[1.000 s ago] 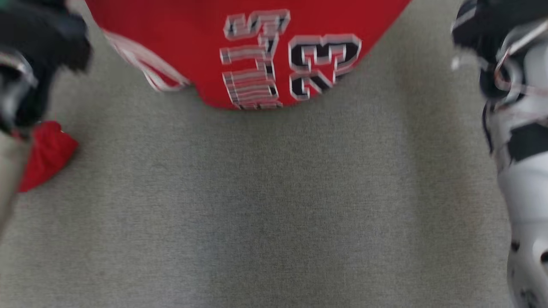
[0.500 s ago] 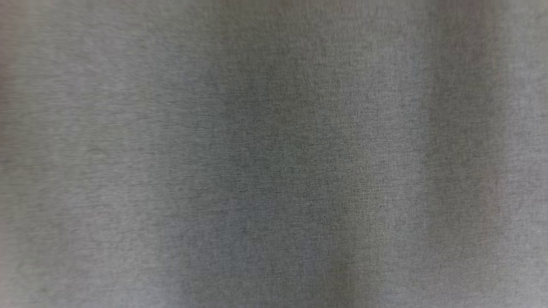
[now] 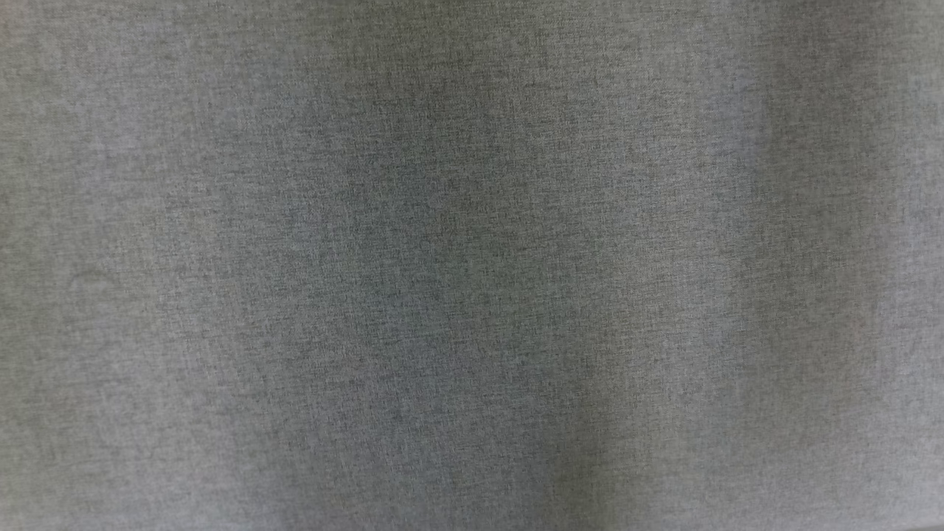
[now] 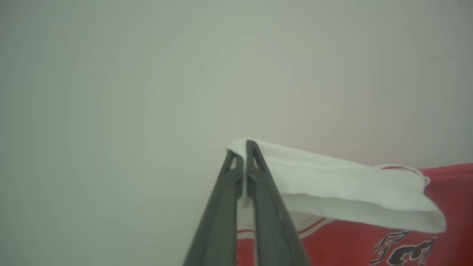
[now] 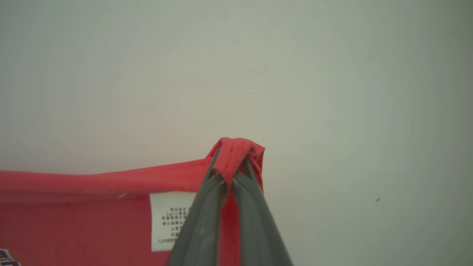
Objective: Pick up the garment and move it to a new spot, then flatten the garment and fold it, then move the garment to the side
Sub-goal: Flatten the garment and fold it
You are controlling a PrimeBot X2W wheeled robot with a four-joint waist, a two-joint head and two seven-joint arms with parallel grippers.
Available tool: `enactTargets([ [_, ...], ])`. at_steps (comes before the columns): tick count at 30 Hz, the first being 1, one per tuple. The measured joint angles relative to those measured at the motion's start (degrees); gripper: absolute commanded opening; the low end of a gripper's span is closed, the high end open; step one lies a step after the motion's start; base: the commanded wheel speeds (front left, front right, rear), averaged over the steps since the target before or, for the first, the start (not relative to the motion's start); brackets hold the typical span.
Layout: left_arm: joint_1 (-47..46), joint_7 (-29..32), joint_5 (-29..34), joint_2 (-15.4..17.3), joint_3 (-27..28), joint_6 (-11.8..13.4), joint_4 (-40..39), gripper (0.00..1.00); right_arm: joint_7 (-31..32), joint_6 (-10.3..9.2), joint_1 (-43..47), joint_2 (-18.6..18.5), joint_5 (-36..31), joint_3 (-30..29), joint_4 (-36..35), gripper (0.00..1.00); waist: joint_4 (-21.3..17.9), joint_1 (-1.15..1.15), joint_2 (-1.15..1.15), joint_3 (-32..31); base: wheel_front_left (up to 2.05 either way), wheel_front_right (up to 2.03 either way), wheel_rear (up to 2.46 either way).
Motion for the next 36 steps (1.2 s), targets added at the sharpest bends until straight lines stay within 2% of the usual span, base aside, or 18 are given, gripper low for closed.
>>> enactTargets([
  [16,-2.5,-2.3,-5.0,0.2,-7.6,0.0,3.1,0.0,-4.1,0.0,-3.0,-0.4,-4.1,-2.8,8.3,0.0,-0.3,-0.01,-0.01,0.4,0.0,0.0,0.0],
  [23,0.1,-4.4,-7.3,1.6,-11.0,0.0,1.8,0.0,-6.5,0.0,-2.2,-0.1,-4.0,-1.8,10.6,0.0,-0.2,-0.01,-0.01,-0.6,0.0,0.0,0.0],
  [29,8.3,-7.4,-11.3,4.4,-12.8,0.0,-2.4,0.0,-10.2,0.0,5.4,1.7,0.4,2.0,11.9,0.0,-0.3,-0.01,-0.01,-3.5,0.0,0.0,0.0],
  [36,21.3,-8.8,-15.1,10.2,-13.7,0.0,-9.5,0.0,-11.7,0.0,17.2,2.9,8.6,8.4,9.5,0.0,-0.7,-0.02,-0.01,-7.7,0.0,0.0,0.0],
])
